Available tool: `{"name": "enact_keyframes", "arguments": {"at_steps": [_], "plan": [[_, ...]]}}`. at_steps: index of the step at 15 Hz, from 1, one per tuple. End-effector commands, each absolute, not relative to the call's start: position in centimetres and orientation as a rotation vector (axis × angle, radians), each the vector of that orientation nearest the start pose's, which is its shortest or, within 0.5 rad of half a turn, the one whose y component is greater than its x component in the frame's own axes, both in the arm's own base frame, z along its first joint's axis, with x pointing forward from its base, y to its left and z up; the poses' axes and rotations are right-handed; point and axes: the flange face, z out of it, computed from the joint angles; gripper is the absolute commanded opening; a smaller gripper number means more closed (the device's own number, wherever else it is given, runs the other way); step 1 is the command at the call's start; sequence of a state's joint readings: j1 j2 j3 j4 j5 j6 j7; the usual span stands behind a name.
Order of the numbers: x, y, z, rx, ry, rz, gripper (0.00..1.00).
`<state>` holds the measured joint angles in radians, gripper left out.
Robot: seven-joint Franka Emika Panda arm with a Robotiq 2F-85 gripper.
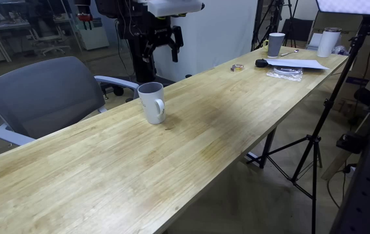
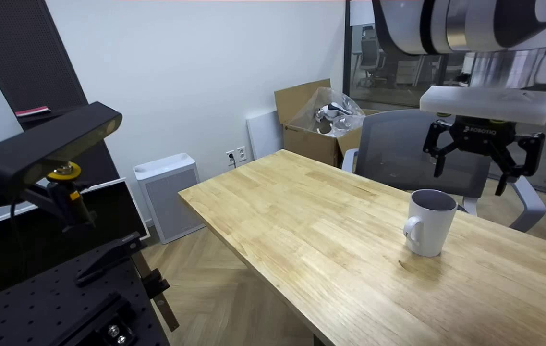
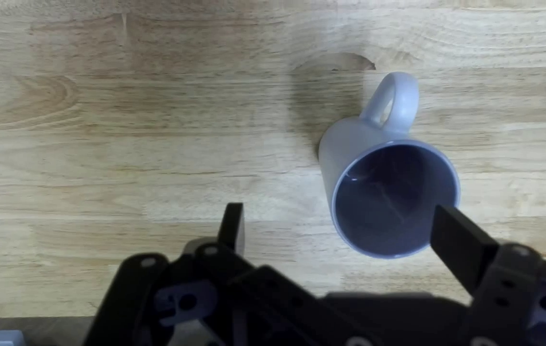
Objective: Move the cup to the left
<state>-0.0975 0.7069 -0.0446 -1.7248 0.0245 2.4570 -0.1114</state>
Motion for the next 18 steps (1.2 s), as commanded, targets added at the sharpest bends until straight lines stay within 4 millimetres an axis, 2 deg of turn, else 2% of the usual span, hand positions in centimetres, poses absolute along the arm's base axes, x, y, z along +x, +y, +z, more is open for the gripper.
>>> {"name": "enact_keyframes", "arguments": {"at_steps": [1,7,18], "plan": [[67.0,-9.4,16.7,-3.16,0.109,-0.039,1.0],[67.1,-9.3,14.9,-3.172,0.098,-0.061,1.0],[67.4,-8.5,12.9,-3.178,0.067,-0.116,1.0]]}}
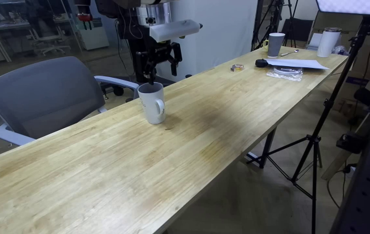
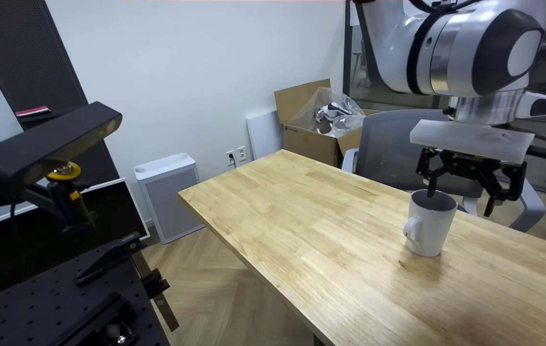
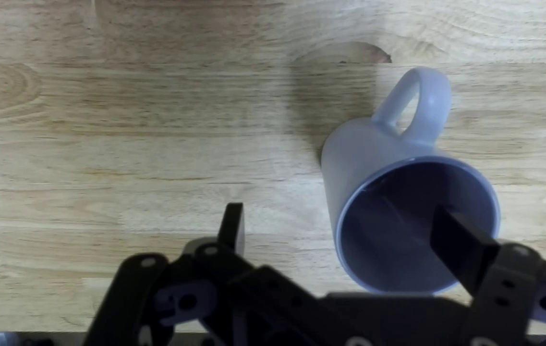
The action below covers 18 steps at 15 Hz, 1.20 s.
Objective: Move the cup to the left
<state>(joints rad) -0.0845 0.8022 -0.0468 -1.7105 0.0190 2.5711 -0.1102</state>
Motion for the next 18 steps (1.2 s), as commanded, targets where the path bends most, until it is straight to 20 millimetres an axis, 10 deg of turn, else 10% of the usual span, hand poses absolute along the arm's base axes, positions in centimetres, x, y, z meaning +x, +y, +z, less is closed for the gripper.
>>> {"name": "enact_keyframes", "arguments": {"at_steps": [1,18], "plan": [[67.4,-8.5,12.7,-3.177,0.068,-0.119,1.0],[67.3,-9.0,10.8,-3.169,0.101,-0.076,1.0]]}}
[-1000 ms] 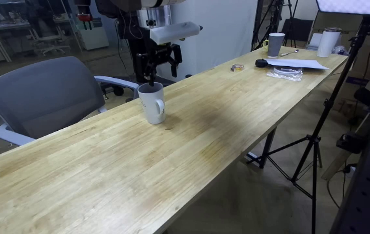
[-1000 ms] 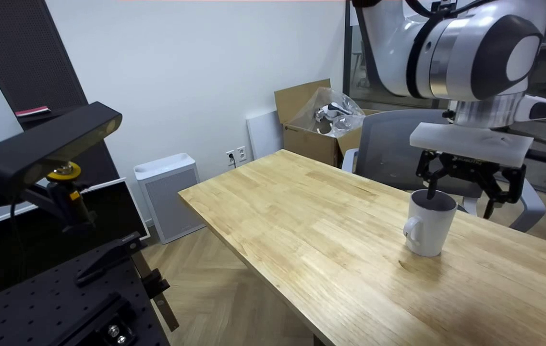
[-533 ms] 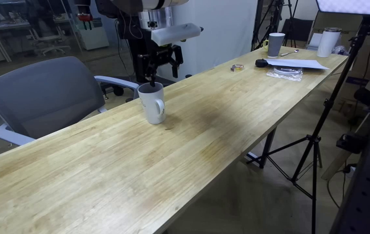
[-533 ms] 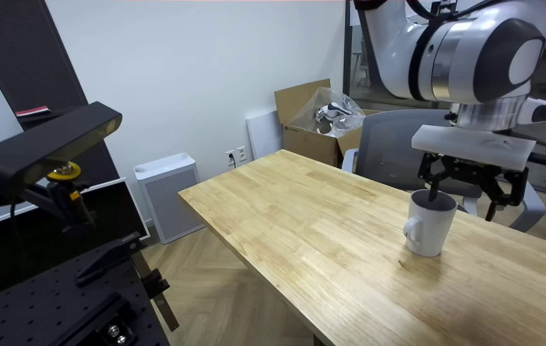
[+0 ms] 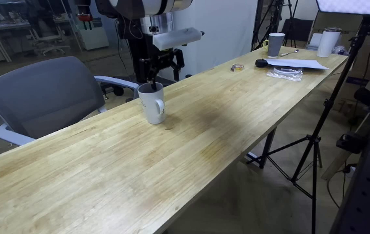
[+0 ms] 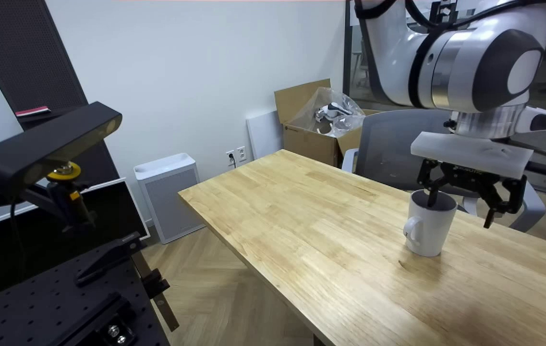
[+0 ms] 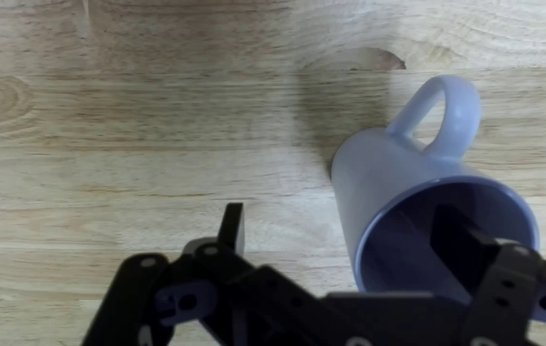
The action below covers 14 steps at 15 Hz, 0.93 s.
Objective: Move the cup to the left
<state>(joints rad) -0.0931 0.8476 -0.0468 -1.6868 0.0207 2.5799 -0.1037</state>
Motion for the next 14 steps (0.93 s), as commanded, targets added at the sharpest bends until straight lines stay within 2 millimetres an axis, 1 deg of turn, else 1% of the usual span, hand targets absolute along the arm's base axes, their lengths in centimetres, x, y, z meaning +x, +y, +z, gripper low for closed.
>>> {"name": "enact_keyframes", "arguments": {"at_steps": [1,5,6,7,8,9,12,14], "plan": [[67.29,-8.96,10.64,-3.169,0.102,-0.074,1.0],[67.35,-8.97,10.21,-3.174,0.1,-0.067,1.0],[67.34,-8.98,10.14,-3.174,0.1,-0.063,0.75],[67.32,-8.98,10.08,-3.175,0.098,-0.06,0.75],[67.3,-8.98,10.03,-3.176,0.099,-0.056,0.69],[67.28,-8.99,10.0,-3.177,0.1,-0.054,0.6],[67.27,-9.13,10.16,-3.178,0.107,-0.053,0.39],[67.34,-9.21,10.46,-3.177,0.115,-0.057,0.27]]}}
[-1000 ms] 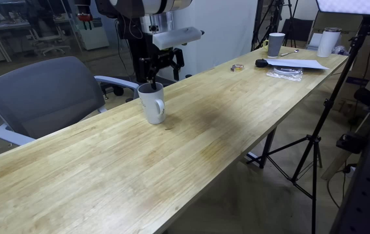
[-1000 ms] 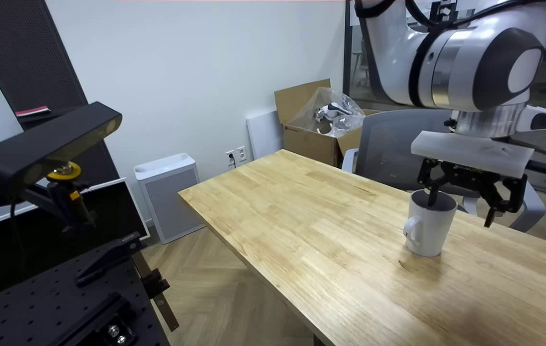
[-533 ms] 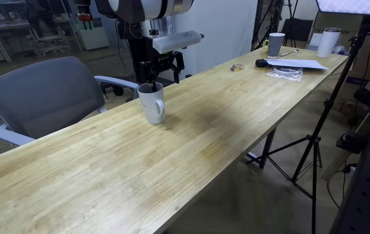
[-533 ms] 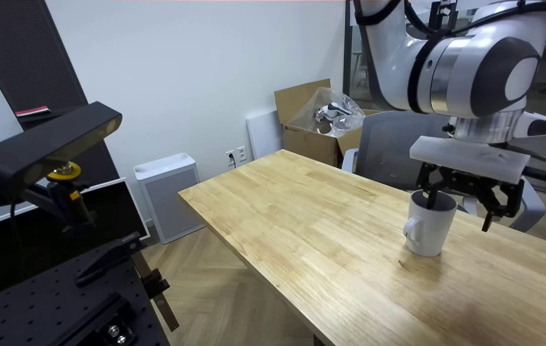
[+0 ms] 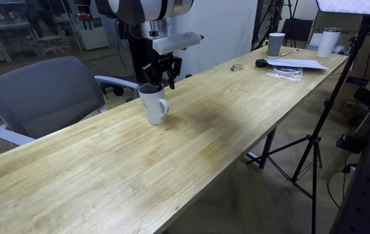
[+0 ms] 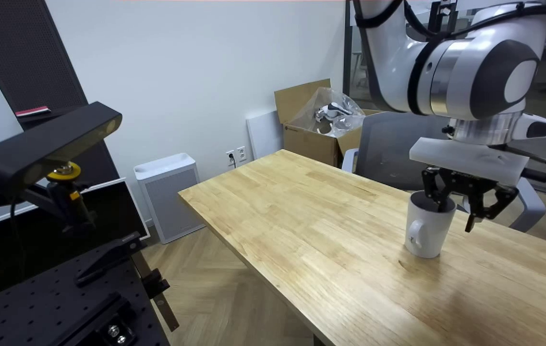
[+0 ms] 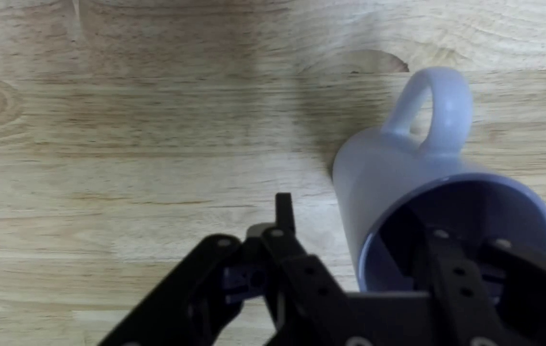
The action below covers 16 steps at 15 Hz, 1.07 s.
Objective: Move the cup to the left
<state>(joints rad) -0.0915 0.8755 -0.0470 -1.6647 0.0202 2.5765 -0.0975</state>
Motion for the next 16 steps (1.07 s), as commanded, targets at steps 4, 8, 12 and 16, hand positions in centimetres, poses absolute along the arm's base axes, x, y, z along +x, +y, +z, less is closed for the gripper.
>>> {"name": "enact_keyframes", "arguments": {"at_steps": [4,8,12,16], "plan": [[67.5,-9.4,11.2,-3.171,0.139,-0.061,0.01],[67.8,-10.0,11.9,-3.171,0.18,-0.063,0.02],[68.0,-10.6,13.2,-3.177,0.211,-0.043,0.02],[68.6,-10.4,16.6,-3.177,0.21,-0.069,0.02]]}}
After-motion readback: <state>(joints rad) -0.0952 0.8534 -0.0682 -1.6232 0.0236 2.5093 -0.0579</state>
